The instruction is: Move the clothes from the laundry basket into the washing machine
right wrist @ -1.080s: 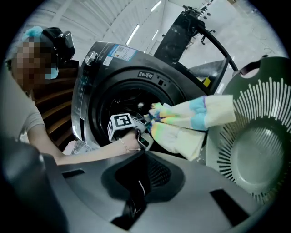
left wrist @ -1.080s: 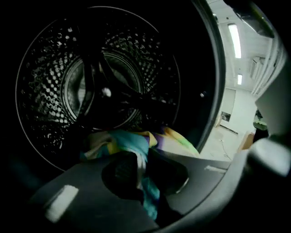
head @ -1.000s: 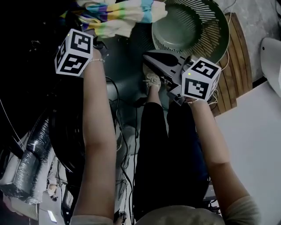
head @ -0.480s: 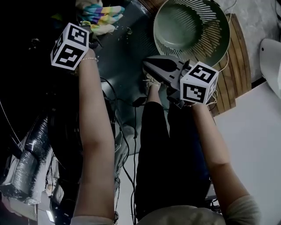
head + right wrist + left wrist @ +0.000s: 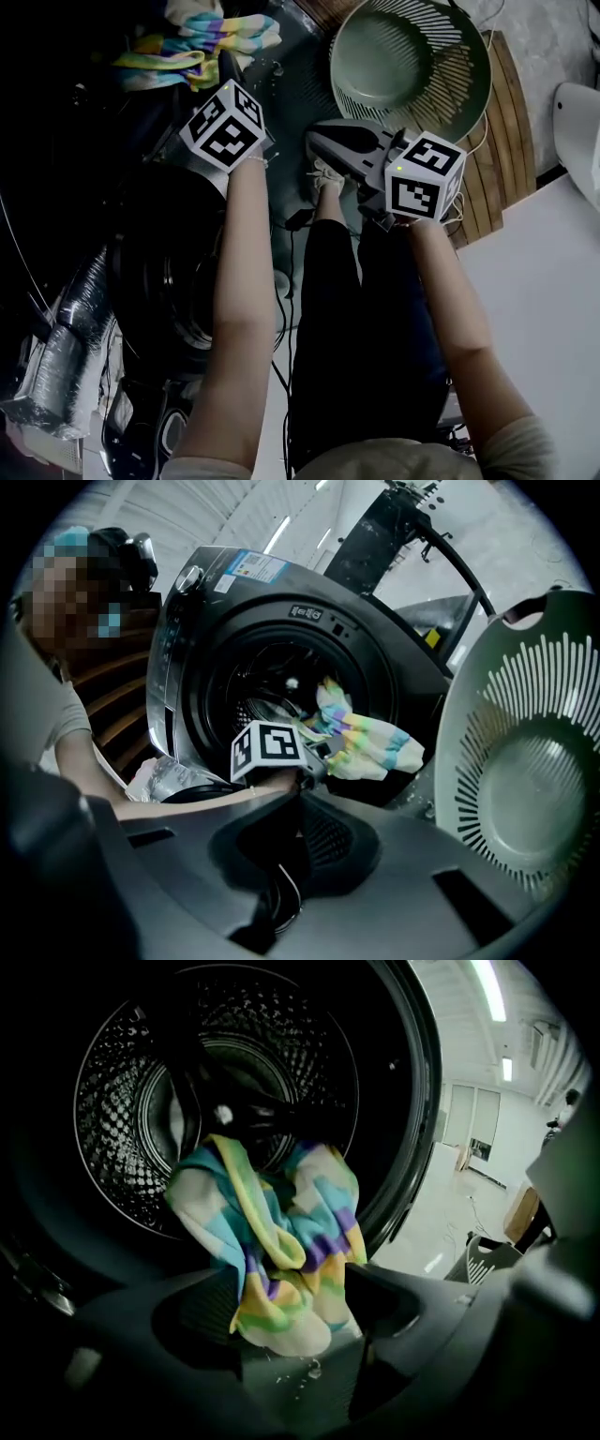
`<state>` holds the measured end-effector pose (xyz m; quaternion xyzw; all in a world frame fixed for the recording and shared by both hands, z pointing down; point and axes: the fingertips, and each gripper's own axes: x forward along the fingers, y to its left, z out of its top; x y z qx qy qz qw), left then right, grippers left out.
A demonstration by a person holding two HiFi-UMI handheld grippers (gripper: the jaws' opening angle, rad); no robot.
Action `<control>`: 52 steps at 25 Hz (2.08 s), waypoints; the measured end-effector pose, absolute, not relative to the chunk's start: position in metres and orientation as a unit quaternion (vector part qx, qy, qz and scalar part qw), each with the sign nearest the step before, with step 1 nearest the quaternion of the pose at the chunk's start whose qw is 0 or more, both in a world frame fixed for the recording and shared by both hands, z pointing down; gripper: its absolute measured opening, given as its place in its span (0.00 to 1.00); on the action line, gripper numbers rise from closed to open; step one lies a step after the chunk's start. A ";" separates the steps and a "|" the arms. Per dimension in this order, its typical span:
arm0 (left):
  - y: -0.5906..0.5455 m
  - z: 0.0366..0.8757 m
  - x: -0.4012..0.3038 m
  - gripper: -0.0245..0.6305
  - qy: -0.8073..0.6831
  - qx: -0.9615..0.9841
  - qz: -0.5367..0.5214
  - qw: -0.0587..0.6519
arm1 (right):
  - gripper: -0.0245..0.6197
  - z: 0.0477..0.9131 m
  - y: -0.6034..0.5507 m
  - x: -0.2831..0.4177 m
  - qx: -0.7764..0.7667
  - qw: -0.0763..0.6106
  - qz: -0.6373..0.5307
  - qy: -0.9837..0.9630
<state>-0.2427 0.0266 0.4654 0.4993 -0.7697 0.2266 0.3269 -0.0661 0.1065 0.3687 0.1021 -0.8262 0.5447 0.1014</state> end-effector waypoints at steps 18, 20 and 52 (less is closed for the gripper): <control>-0.059 0.420 -0.278 0.13 -0.754 0.576 0.242 0.206 | 0.05 0.370 0.092 -0.065 0.113 0.093 0.547 -0.824; -0.078 0.401 -0.292 0.13 -0.767 0.571 0.236 0.172 | 0.05 0.367 0.088 -0.067 0.117 0.086 0.546 -0.825; -0.065 0.477 -0.313 0.12 -0.757 0.533 0.279 0.255 | 0.05 0.383 0.089 -0.071 0.115 0.091 0.557 -0.818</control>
